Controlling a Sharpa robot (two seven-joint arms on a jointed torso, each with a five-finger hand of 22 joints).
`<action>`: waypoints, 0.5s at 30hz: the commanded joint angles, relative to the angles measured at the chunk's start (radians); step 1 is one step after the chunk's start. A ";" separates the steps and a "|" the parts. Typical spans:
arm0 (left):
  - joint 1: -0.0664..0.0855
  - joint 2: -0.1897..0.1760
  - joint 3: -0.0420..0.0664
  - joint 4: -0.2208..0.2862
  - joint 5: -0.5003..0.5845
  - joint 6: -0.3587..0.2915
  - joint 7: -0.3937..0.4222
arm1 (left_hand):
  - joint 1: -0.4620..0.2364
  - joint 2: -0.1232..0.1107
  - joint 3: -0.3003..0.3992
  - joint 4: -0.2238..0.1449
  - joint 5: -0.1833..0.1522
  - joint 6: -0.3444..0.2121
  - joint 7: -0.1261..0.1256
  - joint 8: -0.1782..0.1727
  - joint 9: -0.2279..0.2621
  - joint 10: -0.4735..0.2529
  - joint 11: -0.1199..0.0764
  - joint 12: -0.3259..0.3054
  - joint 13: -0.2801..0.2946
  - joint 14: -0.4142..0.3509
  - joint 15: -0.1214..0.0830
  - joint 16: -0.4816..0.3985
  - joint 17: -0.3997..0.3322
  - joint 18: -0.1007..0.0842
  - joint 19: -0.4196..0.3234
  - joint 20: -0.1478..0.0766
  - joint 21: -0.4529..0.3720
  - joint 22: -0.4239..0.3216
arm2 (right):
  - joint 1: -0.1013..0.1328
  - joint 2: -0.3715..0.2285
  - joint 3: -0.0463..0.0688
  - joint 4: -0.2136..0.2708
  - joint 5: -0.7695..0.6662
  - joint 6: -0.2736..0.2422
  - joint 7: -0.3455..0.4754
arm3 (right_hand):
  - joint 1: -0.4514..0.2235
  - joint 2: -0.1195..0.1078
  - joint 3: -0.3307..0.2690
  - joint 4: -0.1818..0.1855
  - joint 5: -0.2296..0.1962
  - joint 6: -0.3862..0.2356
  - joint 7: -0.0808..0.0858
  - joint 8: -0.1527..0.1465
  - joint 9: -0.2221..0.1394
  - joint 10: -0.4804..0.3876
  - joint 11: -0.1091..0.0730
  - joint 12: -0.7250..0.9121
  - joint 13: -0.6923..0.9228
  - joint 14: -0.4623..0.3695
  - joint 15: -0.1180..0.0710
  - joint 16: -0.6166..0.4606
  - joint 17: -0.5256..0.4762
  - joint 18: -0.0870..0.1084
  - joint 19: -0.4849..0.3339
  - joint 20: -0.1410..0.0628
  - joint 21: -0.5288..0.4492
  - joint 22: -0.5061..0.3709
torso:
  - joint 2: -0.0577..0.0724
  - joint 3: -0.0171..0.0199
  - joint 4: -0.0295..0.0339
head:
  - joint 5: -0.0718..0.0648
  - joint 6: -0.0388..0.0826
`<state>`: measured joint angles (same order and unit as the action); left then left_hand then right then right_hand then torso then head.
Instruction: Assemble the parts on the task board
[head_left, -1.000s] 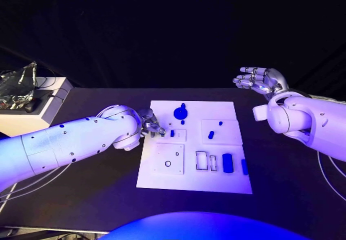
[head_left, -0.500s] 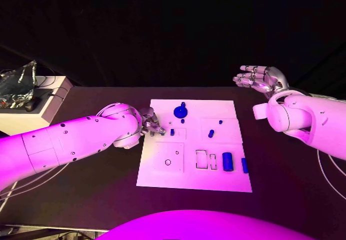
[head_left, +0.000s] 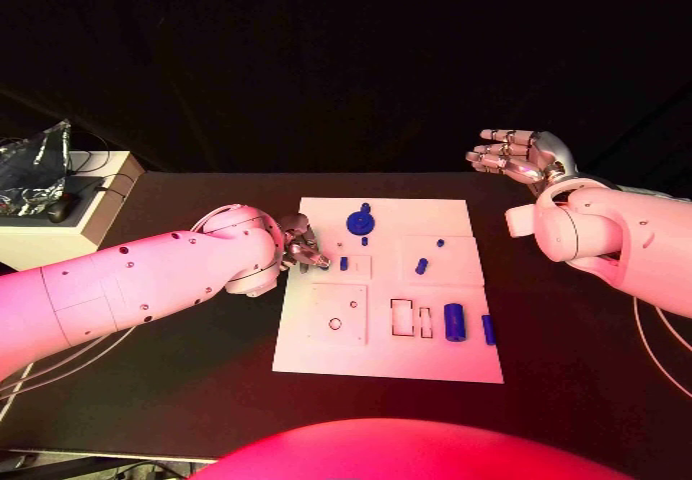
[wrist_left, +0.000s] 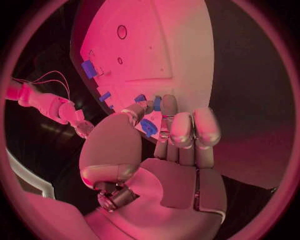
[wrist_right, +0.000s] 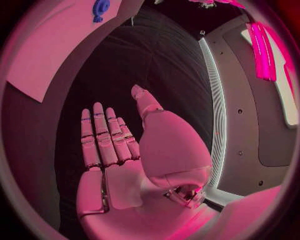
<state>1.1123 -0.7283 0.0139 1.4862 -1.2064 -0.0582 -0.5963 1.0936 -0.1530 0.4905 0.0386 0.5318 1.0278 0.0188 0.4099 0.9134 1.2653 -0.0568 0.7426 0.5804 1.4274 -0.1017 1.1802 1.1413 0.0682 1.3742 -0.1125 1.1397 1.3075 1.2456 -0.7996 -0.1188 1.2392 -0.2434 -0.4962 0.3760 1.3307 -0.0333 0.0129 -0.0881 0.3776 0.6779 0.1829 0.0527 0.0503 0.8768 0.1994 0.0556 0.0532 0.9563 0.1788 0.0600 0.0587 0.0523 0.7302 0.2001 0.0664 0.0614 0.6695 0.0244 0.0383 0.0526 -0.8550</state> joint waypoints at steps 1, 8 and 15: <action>-0.002 0.002 -0.002 0.005 -0.005 0.024 0.011 | 0.008 0.002 0.144 -0.139 0.003 0.000 -0.001 0.003 -0.001 0.003 -0.004 -0.006 0.000 0.002 0.001 0.001 0.001 -0.012 0.001 0.002 0.001 0.122 | 0.000 0.002 0.000 -0.004 -0.004 0.014 0.012 | -0.002 -0.004 -0.003 0.006 0.005 0.003 0.060 -0.005 -0.001 0.003 0.000 -0.003 -0.001 0.005 0.003 -0.003 -0.001 0.003 0.003 -0.002 -0.001 -0.001 | 0.000 0.0002 0.0002 | 0.001 0.001; -0.002 0.000 0.001 0.008 -0.003 0.022 0.015 | 0.009 0.003 0.144 -0.136 0.003 0.001 -0.001 0.004 -0.001 0.004 -0.004 -0.006 0.001 0.003 0.001 0.002 0.002 -0.012 0.001 0.002 0.002 0.122 | 0.000 0.003 0.000 -0.009 -0.005 0.016 0.011 | -0.003 -0.004 -0.005 0.007 0.005 0.001 0.061 -0.005 -0.001 0.001 0.000 -0.003 -0.001 0.000 0.003 -0.003 -0.001 0.003 0.004 -0.002 -0.001 -0.001 | 0.000 0.0007 -0.0003 | 0.002 0.000; -0.002 -0.004 0.007 0.013 0.010 0.030 0.014 | 0.012 0.002 0.145 -0.136 0.002 0.000 0.000 0.005 -0.001 0.003 -0.004 -0.006 0.001 0.002 0.001 0.001 0.002 -0.012 0.001 0.002 0.002 0.122 | -0.001 0.004 0.000 -0.018 -0.006 0.020 0.011 | -0.002 -0.004 -0.006 0.008 0.005 -0.002 0.062 -0.005 -0.001 -0.003 0.001 -0.003 -0.001 -0.003 0.004 -0.003 -0.001 0.003 0.001 -0.001 -0.001 -0.001 | 0.000 0.0008 0.0000 | 0.002 -0.001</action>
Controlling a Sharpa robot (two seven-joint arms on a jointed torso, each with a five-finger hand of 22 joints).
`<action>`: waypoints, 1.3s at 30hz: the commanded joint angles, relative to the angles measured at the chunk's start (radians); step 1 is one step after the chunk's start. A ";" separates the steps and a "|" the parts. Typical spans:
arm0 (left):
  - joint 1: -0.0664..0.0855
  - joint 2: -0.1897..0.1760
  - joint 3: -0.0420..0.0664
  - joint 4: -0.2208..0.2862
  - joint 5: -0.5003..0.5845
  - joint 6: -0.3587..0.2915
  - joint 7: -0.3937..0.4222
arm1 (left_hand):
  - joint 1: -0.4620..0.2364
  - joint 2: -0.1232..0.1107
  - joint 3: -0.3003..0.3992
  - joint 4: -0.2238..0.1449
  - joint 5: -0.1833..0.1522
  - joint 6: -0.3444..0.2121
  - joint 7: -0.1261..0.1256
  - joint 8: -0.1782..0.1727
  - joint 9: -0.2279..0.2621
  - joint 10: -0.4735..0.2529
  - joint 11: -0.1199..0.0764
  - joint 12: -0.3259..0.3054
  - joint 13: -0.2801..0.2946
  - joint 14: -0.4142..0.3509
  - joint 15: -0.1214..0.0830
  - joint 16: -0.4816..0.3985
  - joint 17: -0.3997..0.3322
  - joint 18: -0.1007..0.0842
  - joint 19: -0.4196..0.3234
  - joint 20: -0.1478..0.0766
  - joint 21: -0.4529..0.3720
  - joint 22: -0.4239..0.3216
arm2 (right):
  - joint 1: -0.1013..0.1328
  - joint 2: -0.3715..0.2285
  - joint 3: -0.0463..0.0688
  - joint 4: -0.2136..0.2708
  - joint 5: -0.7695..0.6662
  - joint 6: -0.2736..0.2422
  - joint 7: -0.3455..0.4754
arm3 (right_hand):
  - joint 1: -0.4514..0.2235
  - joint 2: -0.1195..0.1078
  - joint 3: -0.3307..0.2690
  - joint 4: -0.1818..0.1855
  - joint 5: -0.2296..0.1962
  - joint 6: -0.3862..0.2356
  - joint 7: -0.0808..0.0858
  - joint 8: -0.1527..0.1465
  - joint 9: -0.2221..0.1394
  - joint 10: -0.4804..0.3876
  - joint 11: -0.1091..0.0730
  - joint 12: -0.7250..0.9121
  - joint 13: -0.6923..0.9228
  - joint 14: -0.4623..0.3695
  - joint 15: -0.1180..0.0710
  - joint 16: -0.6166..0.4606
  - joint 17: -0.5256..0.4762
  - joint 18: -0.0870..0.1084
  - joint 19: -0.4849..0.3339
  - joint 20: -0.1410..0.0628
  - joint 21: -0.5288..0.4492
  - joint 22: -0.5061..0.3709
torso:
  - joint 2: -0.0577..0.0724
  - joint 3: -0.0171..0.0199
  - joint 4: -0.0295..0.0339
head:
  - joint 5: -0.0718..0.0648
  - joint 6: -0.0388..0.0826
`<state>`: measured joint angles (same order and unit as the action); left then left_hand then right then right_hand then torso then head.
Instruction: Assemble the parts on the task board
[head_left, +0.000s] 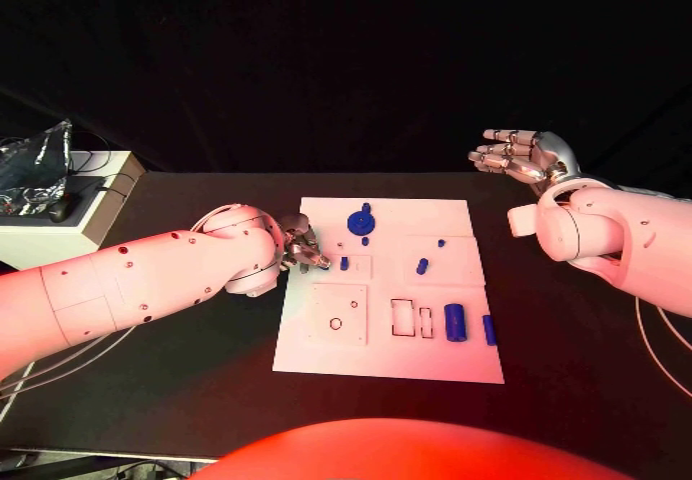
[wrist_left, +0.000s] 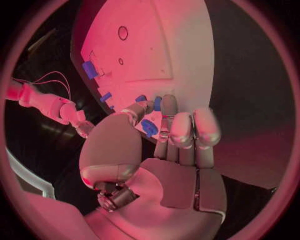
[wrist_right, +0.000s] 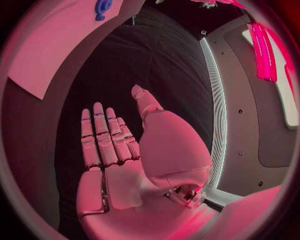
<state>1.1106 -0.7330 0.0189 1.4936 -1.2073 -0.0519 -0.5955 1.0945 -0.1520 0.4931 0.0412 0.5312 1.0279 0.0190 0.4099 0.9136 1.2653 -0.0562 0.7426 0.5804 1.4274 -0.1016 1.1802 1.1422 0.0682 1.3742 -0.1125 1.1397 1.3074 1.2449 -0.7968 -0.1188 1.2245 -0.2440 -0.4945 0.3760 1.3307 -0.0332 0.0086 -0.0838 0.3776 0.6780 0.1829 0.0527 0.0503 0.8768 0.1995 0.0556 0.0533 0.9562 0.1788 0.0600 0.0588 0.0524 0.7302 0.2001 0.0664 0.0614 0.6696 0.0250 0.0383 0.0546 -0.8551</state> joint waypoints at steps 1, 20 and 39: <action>0.000 0.001 0.002 0.006 0.013 0.026 0.013 | 0.012 0.001 0.142 -0.139 0.002 0.000 0.000 0.005 -0.002 0.003 -0.005 -0.006 0.001 0.002 0.001 0.002 0.001 -0.012 0.001 0.002 0.002 0.122 | -0.001 0.001 0.000 -0.004 -0.006 0.018 0.011 | -0.002 -0.004 -0.002 0.003 0.005 -0.002 0.062 -0.005 -0.001 -0.003 0.001 -0.003 -0.001 -0.003 0.004 -0.003 -0.001 0.003 0.001 -0.001 -0.001 -0.001 | 0.000 0.0001 0.0000 | 0.001 -0.001; 0.000 0.007 0.003 -0.014 0.025 0.071 0.005 | 0.024 -0.002 0.136 -0.129 0.000 0.000 0.001 0.001 -0.006 0.002 -0.003 -0.008 0.001 0.002 0.003 0.002 0.003 -0.012 -0.002 0.004 0.001 0.122 | -0.002 -0.003 0.000 -0.013 -0.006 0.020 0.012 | -0.004 -0.004 -0.003 0.005 0.005 -0.004 0.064 -0.005 -0.001 -0.005 0.002 -0.003 -0.001 -0.005 0.004 -0.003 -0.001 0.003 -0.001 -0.001 -0.001 -0.001 | 0.000 0.0007 -0.0005 | 0.000 -0.003; 0.001 0.025 0.003 -0.039 0.026 0.072 0.003 | 0.028 -0.002 0.133 -0.123 -0.001 -0.001 0.001 0.001 -0.006 0.001 -0.003 -0.008 0.001 0.002 0.003 0.001 0.004 -0.011 -0.003 0.005 -0.001 0.121 | -0.002 -0.002 0.000 -0.013 -0.007 0.023 0.012 | -0.004 -0.005 -0.004 0.007 0.007 -0.007 0.065 -0.005 -0.001 -0.008 0.003 -0.003 -0.001 -0.009 0.005 -0.003 -0.002 0.004 -0.004 0.000 -0.002 -0.001 | 0.001 0.0011 -0.0005 | -0.003 -0.005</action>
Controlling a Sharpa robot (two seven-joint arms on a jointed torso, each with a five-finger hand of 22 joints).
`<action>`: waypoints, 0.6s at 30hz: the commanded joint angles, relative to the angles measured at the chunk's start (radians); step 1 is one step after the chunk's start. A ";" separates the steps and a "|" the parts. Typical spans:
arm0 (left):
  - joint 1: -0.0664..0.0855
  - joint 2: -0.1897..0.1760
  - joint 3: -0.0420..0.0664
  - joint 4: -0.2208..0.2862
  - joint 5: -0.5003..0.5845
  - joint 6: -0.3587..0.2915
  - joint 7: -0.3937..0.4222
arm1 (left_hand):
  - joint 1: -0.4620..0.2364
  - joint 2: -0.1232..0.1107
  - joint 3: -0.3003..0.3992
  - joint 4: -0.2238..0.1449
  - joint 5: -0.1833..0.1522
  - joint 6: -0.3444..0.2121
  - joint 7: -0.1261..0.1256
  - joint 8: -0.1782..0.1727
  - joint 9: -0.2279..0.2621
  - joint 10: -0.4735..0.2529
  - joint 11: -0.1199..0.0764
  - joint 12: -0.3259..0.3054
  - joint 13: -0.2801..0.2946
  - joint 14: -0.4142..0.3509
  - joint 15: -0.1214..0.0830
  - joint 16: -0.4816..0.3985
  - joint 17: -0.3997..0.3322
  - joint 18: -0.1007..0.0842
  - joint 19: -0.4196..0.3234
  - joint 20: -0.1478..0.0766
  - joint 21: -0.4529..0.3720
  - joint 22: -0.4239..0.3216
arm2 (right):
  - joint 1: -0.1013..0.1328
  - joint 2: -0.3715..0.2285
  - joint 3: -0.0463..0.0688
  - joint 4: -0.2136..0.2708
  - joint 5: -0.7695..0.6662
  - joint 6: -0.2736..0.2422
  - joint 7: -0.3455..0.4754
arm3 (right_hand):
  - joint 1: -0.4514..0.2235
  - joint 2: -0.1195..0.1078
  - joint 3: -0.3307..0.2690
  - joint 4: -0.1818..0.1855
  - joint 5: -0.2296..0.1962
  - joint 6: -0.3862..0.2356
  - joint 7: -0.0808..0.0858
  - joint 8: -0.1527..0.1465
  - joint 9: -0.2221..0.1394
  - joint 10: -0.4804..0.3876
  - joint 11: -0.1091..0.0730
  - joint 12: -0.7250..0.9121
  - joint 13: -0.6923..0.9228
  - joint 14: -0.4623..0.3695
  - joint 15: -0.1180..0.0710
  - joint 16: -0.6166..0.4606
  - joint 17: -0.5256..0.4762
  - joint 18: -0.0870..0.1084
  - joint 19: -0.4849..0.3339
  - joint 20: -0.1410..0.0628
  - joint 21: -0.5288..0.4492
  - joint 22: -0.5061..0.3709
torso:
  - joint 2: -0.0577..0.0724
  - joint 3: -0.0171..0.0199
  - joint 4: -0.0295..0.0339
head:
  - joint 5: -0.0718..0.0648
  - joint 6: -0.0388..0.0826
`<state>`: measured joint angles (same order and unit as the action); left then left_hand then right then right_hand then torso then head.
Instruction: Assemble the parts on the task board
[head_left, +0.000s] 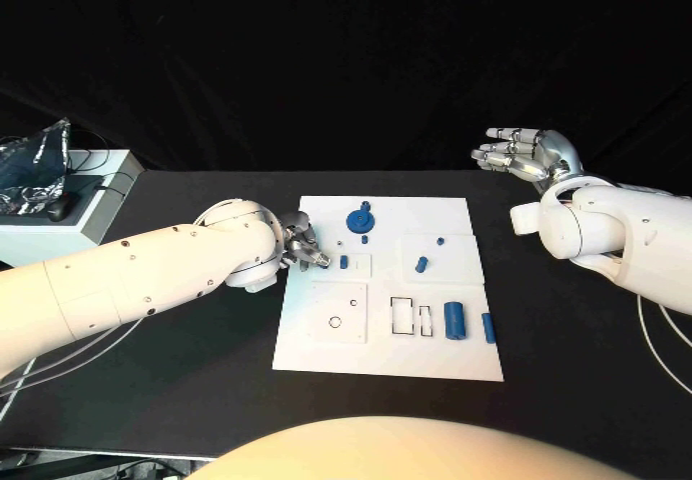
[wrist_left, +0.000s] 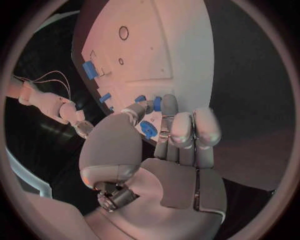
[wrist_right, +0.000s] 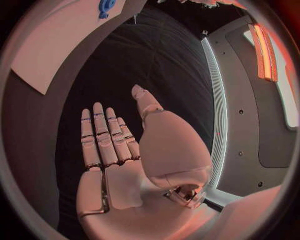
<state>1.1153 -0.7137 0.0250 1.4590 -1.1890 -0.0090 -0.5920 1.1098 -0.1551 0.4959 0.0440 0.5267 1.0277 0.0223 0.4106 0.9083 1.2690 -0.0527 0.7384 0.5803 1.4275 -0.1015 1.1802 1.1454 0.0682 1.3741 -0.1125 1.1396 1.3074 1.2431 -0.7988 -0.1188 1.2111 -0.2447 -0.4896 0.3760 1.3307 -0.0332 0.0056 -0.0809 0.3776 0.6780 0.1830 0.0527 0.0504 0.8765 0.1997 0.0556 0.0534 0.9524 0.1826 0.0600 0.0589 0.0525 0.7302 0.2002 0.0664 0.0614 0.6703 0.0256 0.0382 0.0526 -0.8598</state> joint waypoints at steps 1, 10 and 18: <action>-0.004 0.007 -0.004 -0.006 0.010 0.033 -0.001 | 0.013 0.001 0.130 -0.126 0.003 0.000 -0.002 0.001 -0.001 -0.002 -0.007 -0.004 0.001 0.002 0.003 0.001 0.001 -0.011 -0.003 0.005 -0.001 0.121 | 0.000 0.001 0.000 0.001 -0.006 0.019 0.012 | -0.004 -0.005 -0.001 0.004 0.007 -0.007 0.065 -0.005 -0.001 -0.008 0.002 -0.003 -0.001 -0.005 0.001 -0.003 -0.002 0.004 -0.004 0.000 -0.002 -0.001 | 0.001 0.0006 -0.0003 | -0.001 -0.001; -0.003 0.021 -0.005 -0.022 0.034 0.057 -0.006 | 0.010 0.003 0.120 -0.126 0.002 -0.003 -0.003 0.000 -0.002 -0.006 -0.006 -0.001 0.003 0.002 0.003 -0.001 0.001 -0.010 -0.005 0.006 -0.006 0.119 | -0.001 -0.001 0.000 0.002 -0.007 0.019 0.011 | -0.003 -0.007 0.000 0.004 0.011 -0.011 0.066 -0.005 -0.001 -0.012 0.003 -0.003 -0.001 -0.008 0.001 -0.003 -0.002 0.004 -0.006 0.001 -0.002 -0.001 | 0.000 0.0010 -0.0011 | -0.001 -0.005; -0.003 0.026 -0.006 -0.027 0.045 0.064 -0.008 | 0.005 0.007 0.107 -0.123 -0.001 -0.001 -0.006 -0.003 -0.005 -0.005 -0.006 -0.001 0.002 0.002 0.003 0.000 0.002 -0.010 -0.005 0.007 -0.007 0.118 | -0.002 0.000 0.000 0.001 -0.007 0.021 0.011 | -0.004 -0.008 0.000 0.005 0.013 -0.013 0.067 -0.006 -0.002 -0.013 0.003 -0.003 -0.001 -0.011 0.002 -0.003 -0.002 0.004 -0.008 0.001 -0.002 -0.001 | -0.001 0.0002 0.0001 | -0.003 -0.008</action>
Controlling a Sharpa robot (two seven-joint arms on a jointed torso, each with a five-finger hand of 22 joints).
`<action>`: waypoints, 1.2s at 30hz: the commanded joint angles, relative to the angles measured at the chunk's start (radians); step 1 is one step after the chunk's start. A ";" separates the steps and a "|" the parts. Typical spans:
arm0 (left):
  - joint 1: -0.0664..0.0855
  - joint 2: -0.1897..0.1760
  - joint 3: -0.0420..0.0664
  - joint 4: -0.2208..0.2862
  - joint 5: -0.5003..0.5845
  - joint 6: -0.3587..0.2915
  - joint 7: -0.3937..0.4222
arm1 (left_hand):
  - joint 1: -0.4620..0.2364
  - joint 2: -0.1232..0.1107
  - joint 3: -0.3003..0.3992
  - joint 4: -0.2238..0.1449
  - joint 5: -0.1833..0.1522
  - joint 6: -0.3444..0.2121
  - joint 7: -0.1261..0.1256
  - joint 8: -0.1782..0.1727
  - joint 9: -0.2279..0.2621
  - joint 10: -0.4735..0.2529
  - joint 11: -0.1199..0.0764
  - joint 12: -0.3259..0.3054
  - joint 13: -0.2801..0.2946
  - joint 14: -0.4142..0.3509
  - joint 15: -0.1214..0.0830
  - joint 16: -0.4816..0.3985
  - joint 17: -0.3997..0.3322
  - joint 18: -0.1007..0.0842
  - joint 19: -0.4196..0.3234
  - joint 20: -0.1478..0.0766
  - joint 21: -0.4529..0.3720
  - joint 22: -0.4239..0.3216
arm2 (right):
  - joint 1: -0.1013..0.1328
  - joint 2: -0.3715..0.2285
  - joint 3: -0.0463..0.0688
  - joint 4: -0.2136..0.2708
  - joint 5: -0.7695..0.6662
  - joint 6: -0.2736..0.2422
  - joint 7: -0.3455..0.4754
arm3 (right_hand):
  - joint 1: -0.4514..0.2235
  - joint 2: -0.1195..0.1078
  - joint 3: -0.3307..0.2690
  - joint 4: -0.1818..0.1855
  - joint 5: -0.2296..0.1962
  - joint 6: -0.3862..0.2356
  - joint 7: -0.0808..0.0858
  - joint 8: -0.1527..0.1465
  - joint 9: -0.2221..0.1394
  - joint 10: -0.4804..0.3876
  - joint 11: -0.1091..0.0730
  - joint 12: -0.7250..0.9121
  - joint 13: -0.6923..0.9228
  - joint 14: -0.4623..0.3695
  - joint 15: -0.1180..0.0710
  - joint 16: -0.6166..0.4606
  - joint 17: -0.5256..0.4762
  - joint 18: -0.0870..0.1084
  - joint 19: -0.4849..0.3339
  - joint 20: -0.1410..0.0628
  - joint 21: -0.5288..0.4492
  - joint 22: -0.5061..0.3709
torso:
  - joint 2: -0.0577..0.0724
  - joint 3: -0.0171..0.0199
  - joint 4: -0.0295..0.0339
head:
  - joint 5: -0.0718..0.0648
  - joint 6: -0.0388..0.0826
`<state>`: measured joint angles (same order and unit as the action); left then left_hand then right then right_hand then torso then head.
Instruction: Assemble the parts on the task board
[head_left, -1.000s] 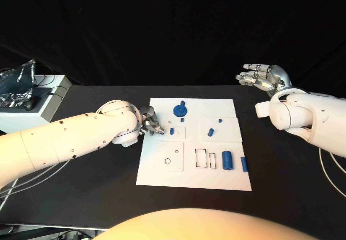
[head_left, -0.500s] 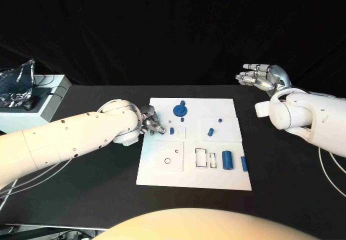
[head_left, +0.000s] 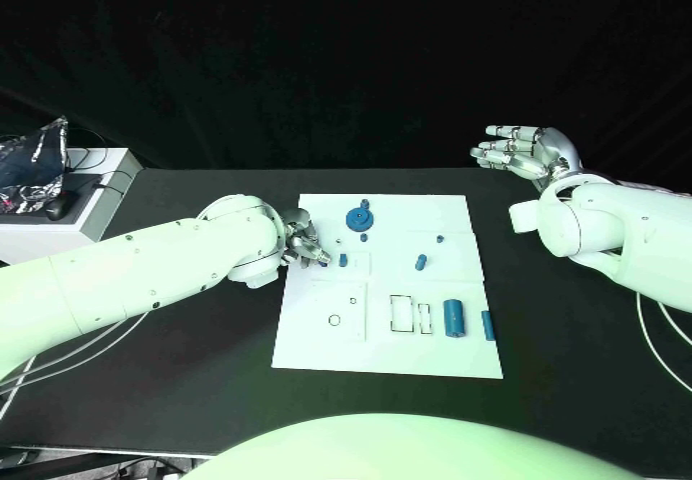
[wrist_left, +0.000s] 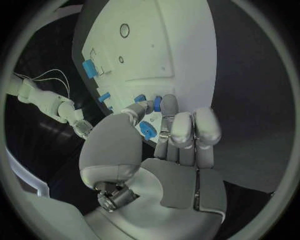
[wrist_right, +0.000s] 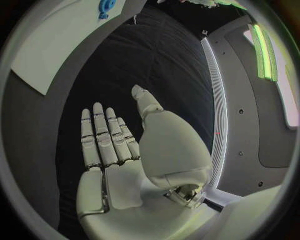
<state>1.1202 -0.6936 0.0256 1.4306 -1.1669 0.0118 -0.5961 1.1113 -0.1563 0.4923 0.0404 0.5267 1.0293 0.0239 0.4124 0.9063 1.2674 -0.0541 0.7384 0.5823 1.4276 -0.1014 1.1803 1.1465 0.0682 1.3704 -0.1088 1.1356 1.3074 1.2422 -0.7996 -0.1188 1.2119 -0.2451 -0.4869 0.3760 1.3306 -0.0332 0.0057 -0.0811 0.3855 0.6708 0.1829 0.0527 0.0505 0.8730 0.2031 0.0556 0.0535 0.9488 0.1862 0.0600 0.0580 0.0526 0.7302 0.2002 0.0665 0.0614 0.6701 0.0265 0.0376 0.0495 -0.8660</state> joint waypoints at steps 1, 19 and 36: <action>-0.008 0.006 -0.006 0.001 0.024 0.043 -0.004 | 0.002 0.010 0.107 -0.120 -0.001 -0.002 -0.008 -0.004 -0.003 -0.003 -0.005 -0.001 0.000 0.002 0.003 0.000 0.002 -0.011 -0.002 0.003 -0.004 0.118 | -0.001 0.000 0.000 0.001 -0.007 0.018 0.011 | -0.004 -0.008 0.000 0.006 0.006 -0.006 0.067 -0.006 -0.002 -0.010 0.000 -0.003 -0.001 -0.008 -0.002 -0.003 -0.001 0.004 -0.008 0.001 -0.002 -0.001 | -0.001 -0.0006 0.0007 | 0.000 -0.002; -0.007 0.006 -0.007 -0.004 0.031 0.031 -0.005 | 0.029 0.055 -0.140 -0.037 -0.008 0.030 -0.030 -0.021 -0.033 -0.001 -0.011 0.009 0.006 0.004 0.000 0.001 0.010 -0.017 0.001 0.000 -0.009 0.118 | -0.002 -0.002 0.000 0.002 -0.008 0.017 0.012 | -0.004 -0.008 0.002 0.005 0.008 -0.008 0.067 -0.006 -0.002 -0.013 0.000 -0.004 -0.002 -0.012 -0.001 -0.004 -0.001 0.004 -0.010 0.001 -0.002 -0.001 | 0.000 -0.0014 0.0007 | 0.000 -0.004; -0.007 0.006 -0.007 -0.007 0.028 0.012 -0.009 | 0.057 0.068 -0.279 0.037 -0.009 0.035 -0.032 -0.017 -0.037 -0.006 -0.011 0.014 0.005 0.003 -0.002 -0.002 0.010 -0.018 0.002 -0.003 -0.015 0.119 | -0.002 -0.003 0.000 0.006 -0.009 0.016 0.012 | -0.002 -0.009 0.003 0.003 0.008 -0.012 0.068 -0.006 -0.002 -0.019 0.001 -0.004 -0.002 -0.020 -0.001 -0.004 -0.001 0.003 -0.018 0.002 -0.003 -0.002 | -0.001 -0.0022 0.0010 | -0.002 -0.004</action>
<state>1.1195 -0.6910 0.0234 1.4233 -1.1481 0.0097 -0.5979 1.1621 -0.0873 0.2147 0.0786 0.5174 1.0654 -0.0123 0.3965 0.8697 1.2685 -0.0652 0.7492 0.5877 1.4274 -0.1016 1.1803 1.1553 0.0683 1.3705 -0.1088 1.1239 1.3074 1.2405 -0.8020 -0.1188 1.2160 -0.2461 -0.4852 0.3759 1.3306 -0.0332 0.0059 -0.0812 0.3894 0.6644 0.1822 0.0527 0.0497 0.8624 0.2033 0.0556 0.0526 0.9327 0.1843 0.0600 0.0582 0.0528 0.7191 0.2039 0.0665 0.0607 0.6694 0.0244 0.0383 0.0482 -0.8702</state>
